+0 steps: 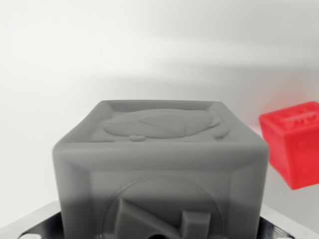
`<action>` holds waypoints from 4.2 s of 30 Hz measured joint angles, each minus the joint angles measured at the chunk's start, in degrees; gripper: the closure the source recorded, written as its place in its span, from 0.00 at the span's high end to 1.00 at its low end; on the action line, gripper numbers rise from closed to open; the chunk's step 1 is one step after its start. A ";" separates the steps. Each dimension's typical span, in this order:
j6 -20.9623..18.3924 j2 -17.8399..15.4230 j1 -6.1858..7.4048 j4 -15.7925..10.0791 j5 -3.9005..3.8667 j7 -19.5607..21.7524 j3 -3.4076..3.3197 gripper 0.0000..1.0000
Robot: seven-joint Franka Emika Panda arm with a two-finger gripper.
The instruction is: Destack cube
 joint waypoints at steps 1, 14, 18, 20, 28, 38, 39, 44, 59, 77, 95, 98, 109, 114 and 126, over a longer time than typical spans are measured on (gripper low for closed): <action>0.07 0.10 0.18 0.04 0.00 0.55 0.06 0.00; 0.86 1.62 2.50 0.74 0.00 7.18 0.76 0.00; 1.05 2.13 3.26 1.07 0.00 9.14 0.92 0.00; 1.17 2.42 3.68 1.21 0.00 10.18 0.96 0.00; 1.53 3.46 5.38 1.88 0.00 14.39 1.17 0.00; 1.99 4.84 7.41 2.81 0.00 19.20 1.31 0.00; 2.05 4.99 7.64 2.92 0.00 19.77 1.32 0.00; 2.29 5.79 8.73 3.47 0.00 22.26 1.37 0.00; 2.67 7.98 11.82 5.30 0.00 29.32 1.41 0.00; 2.94 10.88 15.44 7.91 0.00 37.66 1.41 0.00; 2.98 13.83 18.73 10.86 0.00 45.54 1.41 0.00; 2.98 14.37 19.31 11.47 0.00 46.90 1.41 0.00; 2.97 16.14 21.05 13.34 0.01 51.24 1.41 0.00; 2.95 16.98 21.89 14.28 0.01 53.31 1.41 0.00; 5.70 21.35 22.39 15.45 0.04 54.46 1.40 0.00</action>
